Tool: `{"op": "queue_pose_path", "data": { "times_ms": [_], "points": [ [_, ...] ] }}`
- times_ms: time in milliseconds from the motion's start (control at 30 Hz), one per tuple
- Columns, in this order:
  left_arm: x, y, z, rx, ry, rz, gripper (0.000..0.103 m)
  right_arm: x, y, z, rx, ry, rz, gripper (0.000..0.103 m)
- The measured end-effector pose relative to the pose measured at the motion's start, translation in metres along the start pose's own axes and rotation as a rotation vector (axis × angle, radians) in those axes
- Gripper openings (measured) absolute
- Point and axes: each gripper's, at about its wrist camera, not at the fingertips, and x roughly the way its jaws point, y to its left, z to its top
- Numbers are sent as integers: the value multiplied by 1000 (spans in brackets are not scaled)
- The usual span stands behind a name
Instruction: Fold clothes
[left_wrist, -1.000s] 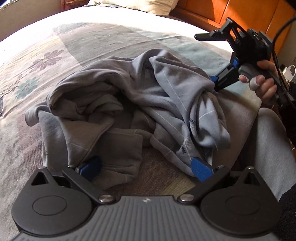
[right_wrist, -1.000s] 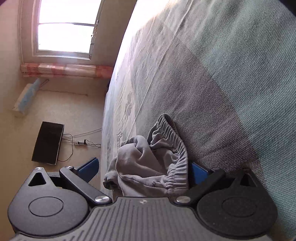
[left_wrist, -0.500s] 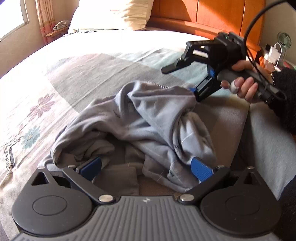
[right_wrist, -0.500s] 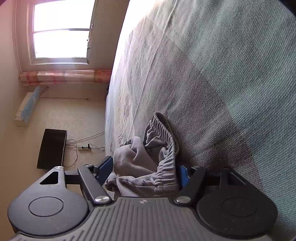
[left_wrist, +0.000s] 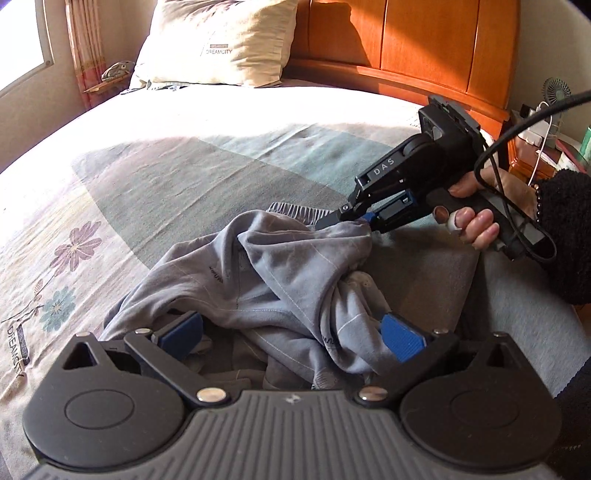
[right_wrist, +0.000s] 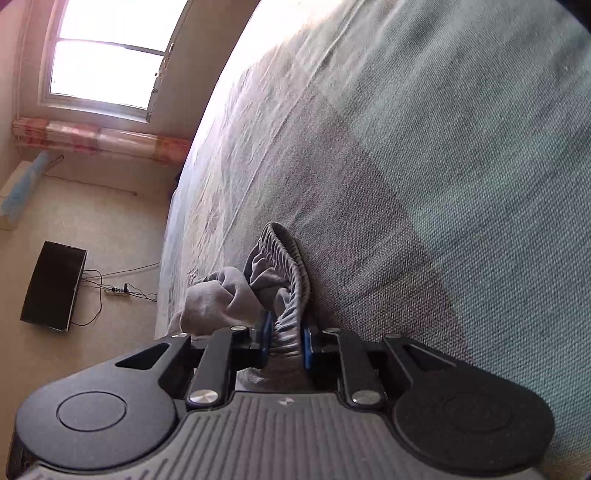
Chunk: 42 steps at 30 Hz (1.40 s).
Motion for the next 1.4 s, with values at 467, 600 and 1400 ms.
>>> {"op": "queue_pose_path", "data": {
  "times_ms": [467,600,1400],
  "points": [
    [2,8,-3,-40,-20,-8,102,-48,43,43,-281,-282,-253,20],
    [4,9,-3,-43,-28,-24,102,-67,33,46,-289,-330,-347,20],
    [28,6,-8,-172,11,-83,102,-13,-38,112,-124,122,61,40]
  ]
}}
